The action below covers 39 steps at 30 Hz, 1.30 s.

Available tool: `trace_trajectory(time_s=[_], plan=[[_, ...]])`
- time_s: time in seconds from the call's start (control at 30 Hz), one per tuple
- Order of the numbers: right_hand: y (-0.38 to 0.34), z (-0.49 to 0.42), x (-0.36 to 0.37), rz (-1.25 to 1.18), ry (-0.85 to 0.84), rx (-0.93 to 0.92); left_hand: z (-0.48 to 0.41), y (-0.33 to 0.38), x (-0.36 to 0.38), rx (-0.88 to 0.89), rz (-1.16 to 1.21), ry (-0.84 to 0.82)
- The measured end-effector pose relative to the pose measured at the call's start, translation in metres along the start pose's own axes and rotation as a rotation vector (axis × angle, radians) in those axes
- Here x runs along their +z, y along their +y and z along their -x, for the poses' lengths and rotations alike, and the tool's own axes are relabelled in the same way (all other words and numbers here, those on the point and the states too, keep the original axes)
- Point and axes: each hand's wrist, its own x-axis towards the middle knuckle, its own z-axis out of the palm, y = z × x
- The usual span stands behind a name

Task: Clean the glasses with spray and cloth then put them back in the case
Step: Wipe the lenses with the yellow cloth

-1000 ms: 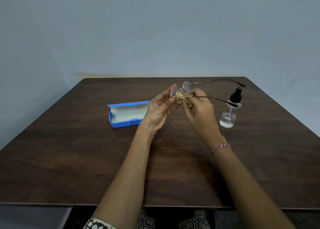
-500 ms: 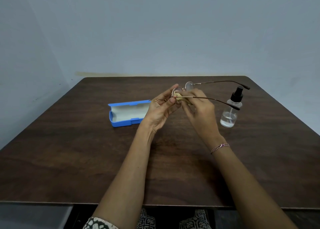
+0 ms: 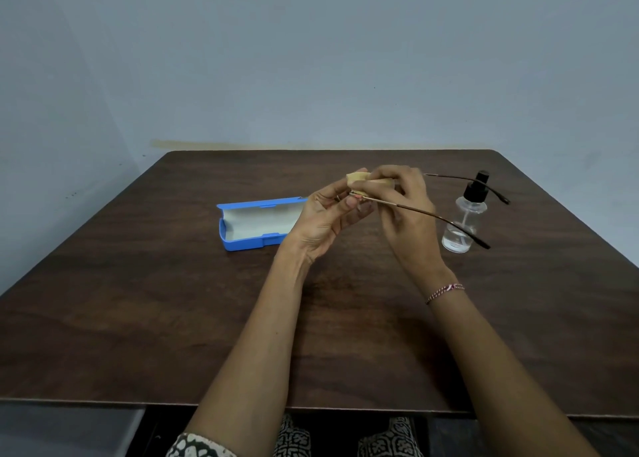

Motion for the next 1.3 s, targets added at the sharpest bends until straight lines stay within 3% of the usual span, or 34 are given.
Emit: trace_trajectory(time_s=[0.2,0.4,0.77,1.03,1.3], plan=[[-0.002,-0.002,-0.005,0.064,-0.003,0.102,0.000,-0.003,-0.002,-0.045,0.004,-0.020],[-0.006,-0.001,-0.002,0.051,-0.037,0.009,0.001,-0.003,0.000,-0.023,-0.009,-0.026],[0.001,0.004,0.003,0.037,0.003,0.117,0.002,0.002,0.004,0.023,-0.032,0.008],[-0.003,0.002,0.004,-0.019,-0.018,0.034,0.000,0.005,0.001,0.023,-0.019,0.041],[-0.001,0.003,0.007,0.070,0.014,0.187,0.000,-0.001,0.002,0.004,-0.055,0.029]])
